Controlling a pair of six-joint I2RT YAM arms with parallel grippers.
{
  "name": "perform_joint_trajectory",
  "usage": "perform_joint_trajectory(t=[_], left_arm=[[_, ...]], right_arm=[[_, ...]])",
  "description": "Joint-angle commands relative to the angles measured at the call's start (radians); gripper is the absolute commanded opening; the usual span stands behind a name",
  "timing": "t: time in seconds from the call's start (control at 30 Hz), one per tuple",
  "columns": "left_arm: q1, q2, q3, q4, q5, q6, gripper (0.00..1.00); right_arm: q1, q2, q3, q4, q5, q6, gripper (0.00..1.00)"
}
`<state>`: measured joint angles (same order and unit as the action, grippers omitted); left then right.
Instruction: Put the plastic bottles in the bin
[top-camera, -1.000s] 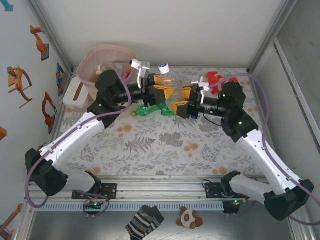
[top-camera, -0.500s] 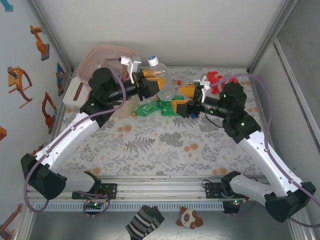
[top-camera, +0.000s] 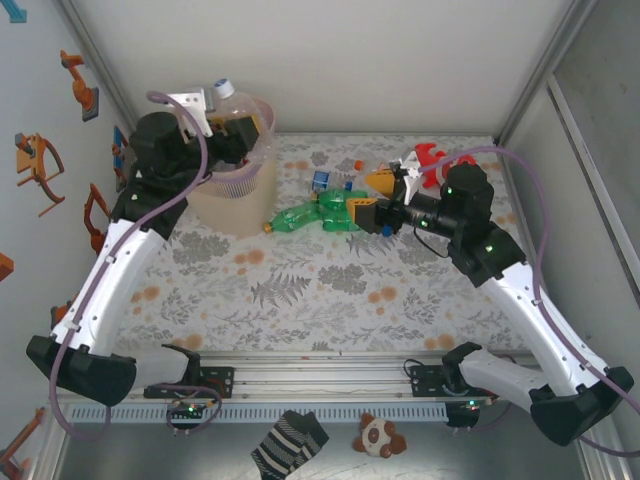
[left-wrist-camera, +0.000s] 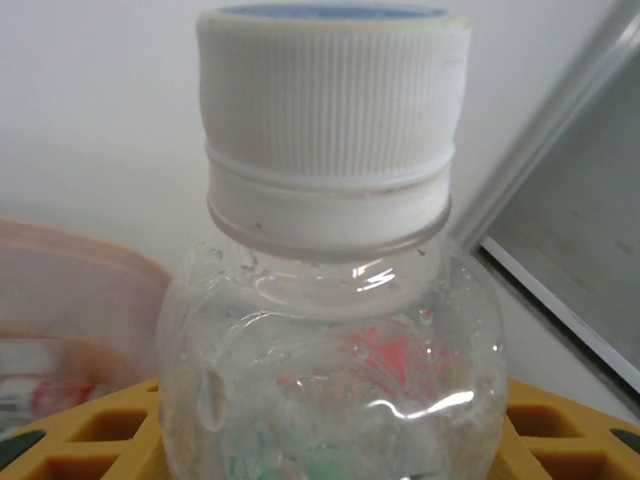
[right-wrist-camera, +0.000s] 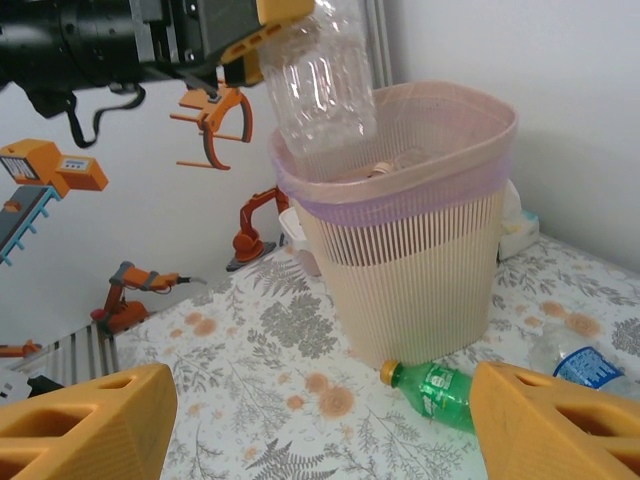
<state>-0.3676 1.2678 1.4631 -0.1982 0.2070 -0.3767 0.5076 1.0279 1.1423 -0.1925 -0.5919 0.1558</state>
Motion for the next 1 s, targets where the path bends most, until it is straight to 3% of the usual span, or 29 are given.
perform_joint_trajectory(t=[0.0,0.27,0.43,0.57,0.97], left_arm=[[0.064,0.026,0.065,-0.138,-0.075,-0.033,0.46],[0.18,0.085,0.121,-0.267,-0.252,-0.152,0.28],[0.186,0.112,0.14,-0.274,-0.409,-0.184,0.29],[0.187,0.211,0.277,-0.434,-0.52,-0.259,0.3],[0.175,0.499,0.645,-0.795,-0.574,-0.419,0.32]], right_arm=[[0.006,-0.006,0.039,-0.008,0.015,-0.021,0.76],[0.006,0.006,0.042,-0.01,0.006,-0.02,0.76],[0.006,0.006,0.037,-0.013,0.012,-0.017,0.75],[0.006,0.008,0.034,-0.015,0.01,-0.011,0.75],[0.006,0.007,0.023,-0.007,0.014,0.011,0.74]])
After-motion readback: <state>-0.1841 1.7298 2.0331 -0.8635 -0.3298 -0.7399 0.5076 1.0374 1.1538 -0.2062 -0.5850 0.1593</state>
